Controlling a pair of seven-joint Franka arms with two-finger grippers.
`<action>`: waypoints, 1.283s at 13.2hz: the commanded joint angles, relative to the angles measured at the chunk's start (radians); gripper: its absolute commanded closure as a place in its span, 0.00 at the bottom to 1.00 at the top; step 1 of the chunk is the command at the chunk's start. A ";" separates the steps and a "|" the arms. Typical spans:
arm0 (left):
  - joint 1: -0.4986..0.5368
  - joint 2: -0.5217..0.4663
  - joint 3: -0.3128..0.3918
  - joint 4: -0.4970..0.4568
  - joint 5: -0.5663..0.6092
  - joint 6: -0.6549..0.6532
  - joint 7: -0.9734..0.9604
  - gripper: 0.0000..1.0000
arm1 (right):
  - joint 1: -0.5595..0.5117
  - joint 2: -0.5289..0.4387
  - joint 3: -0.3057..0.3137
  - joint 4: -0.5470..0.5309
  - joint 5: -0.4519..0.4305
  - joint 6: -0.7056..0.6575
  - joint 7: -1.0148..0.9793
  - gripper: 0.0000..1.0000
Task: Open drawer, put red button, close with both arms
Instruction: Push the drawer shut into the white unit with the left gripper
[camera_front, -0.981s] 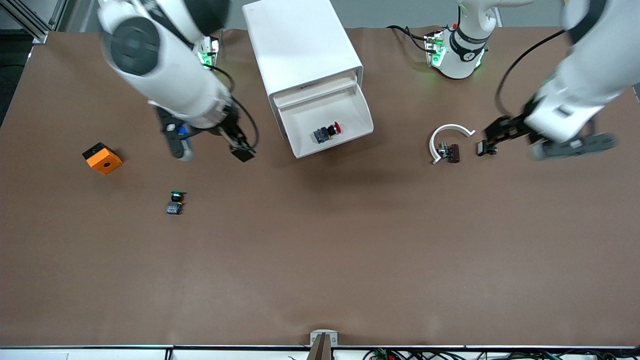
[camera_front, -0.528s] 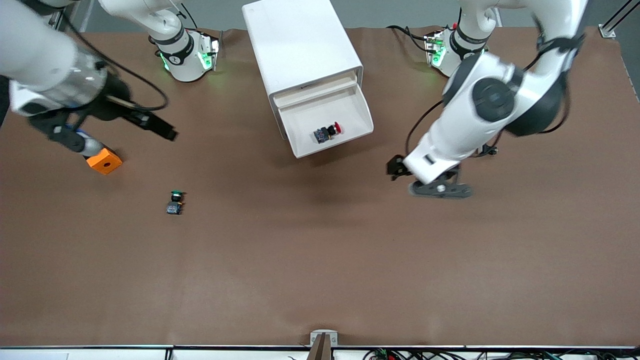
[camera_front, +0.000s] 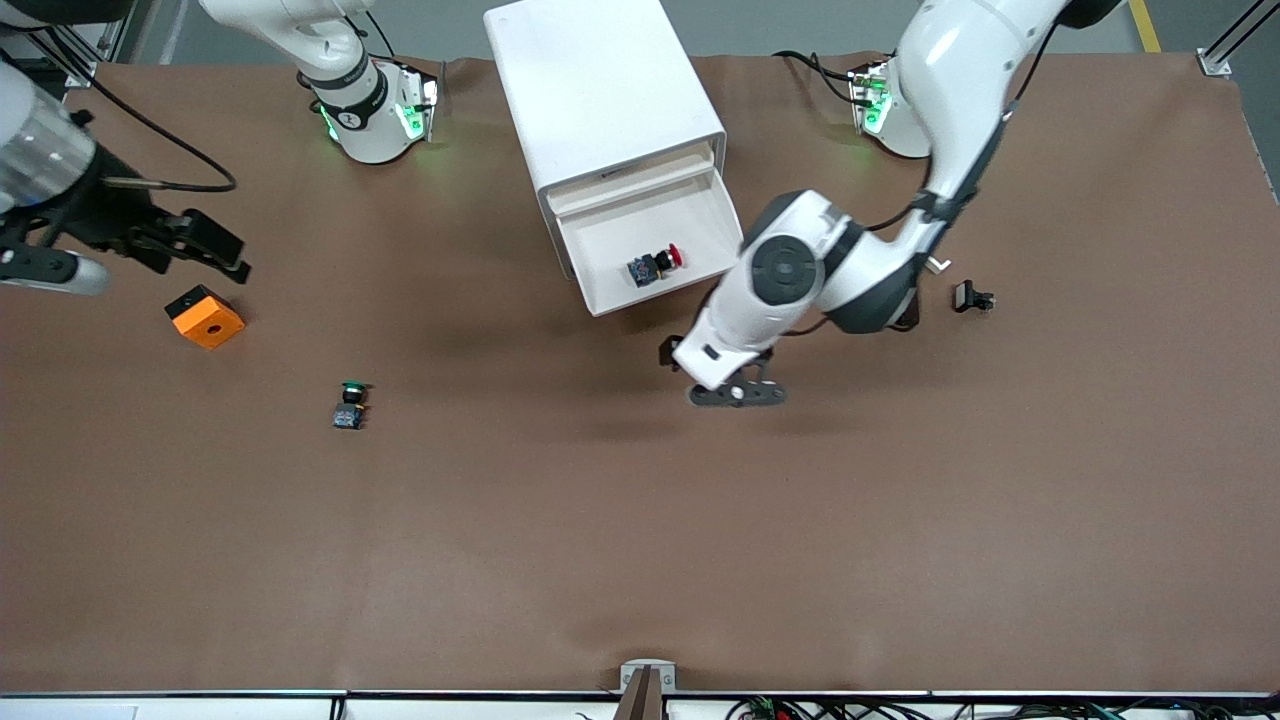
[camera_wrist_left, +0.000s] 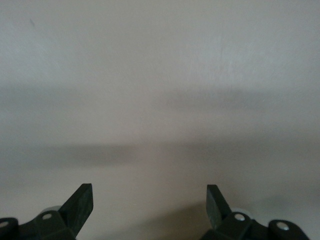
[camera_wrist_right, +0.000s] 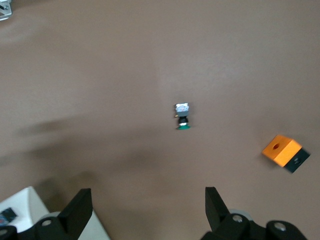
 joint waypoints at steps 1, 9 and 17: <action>-0.036 0.018 -0.002 0.007 0.032 -0.004 -0.082 0.00 | -0.096 -0.062 0.018 -0.067 -0.006 0.032 -0.153 0.00; -0.050 0.004 -0.061 -0.032 -0.132 -0.165 -0.133 0.00 | -0.139 -0.065 0.030 0.007 -0.080 -0.071 -0.209 0.00; -0.093 0.019 -0.103 -0.038 -0.223 -0.243 -0.187 0.00 | -0.140 -0.057 0.027 0.063 -0.069 -0.151 -0.216 0.00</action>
